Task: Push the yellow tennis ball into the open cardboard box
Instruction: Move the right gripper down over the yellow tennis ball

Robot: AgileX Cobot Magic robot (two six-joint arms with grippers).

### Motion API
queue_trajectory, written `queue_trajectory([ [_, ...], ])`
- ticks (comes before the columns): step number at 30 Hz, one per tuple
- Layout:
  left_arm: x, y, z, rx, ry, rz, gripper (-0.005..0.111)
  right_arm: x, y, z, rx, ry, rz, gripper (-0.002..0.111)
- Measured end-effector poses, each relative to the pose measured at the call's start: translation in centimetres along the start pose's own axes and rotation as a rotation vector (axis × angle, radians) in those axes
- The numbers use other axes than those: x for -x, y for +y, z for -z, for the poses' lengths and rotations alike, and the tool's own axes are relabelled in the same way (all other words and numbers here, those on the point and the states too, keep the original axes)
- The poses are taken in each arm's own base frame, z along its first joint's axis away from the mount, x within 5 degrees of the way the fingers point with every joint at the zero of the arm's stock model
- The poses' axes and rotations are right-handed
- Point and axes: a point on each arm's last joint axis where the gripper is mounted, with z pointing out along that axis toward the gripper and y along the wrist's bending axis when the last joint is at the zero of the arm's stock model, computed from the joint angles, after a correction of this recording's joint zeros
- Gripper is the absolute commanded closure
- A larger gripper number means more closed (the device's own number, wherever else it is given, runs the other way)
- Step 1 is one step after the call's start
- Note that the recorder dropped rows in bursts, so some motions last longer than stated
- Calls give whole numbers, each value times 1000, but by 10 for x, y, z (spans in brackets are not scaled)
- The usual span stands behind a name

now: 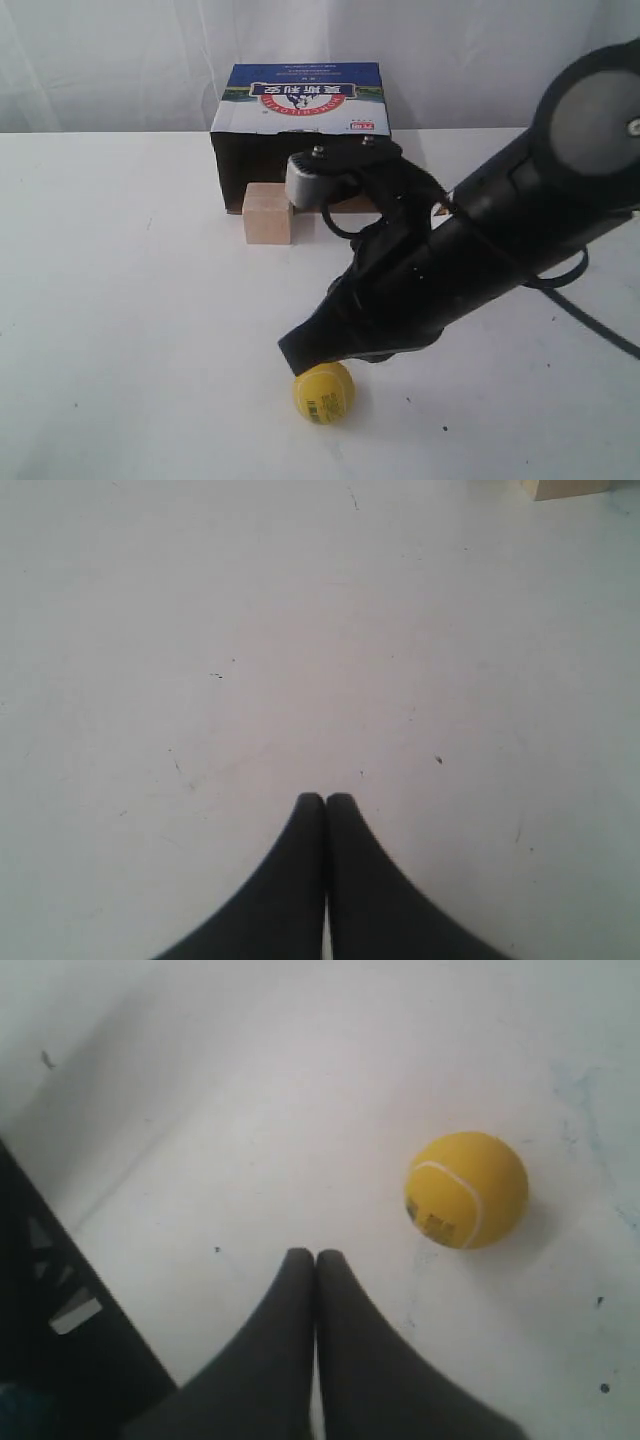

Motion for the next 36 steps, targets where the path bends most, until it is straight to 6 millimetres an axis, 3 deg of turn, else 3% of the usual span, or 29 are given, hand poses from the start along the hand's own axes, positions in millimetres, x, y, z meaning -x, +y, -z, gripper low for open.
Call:
queue_trajectory([
  [6,0,0,0,0,0,0,107,1,-17,-42,-46,85,-51,108],
  [11,0,0,0,0,0,0,107,-3,-25,-64,-53,148,-60,108],
  [24,0,0,0,0,0,0,107,4,-22,-67,-5,79,-15,108],
  [31,0,0,0,0,0,0,107,0,-25,-90,27,122,-17,108],
  [36,0,0,0,0,0,0,107,-1,-25,-93,31,135,-18,108],
])
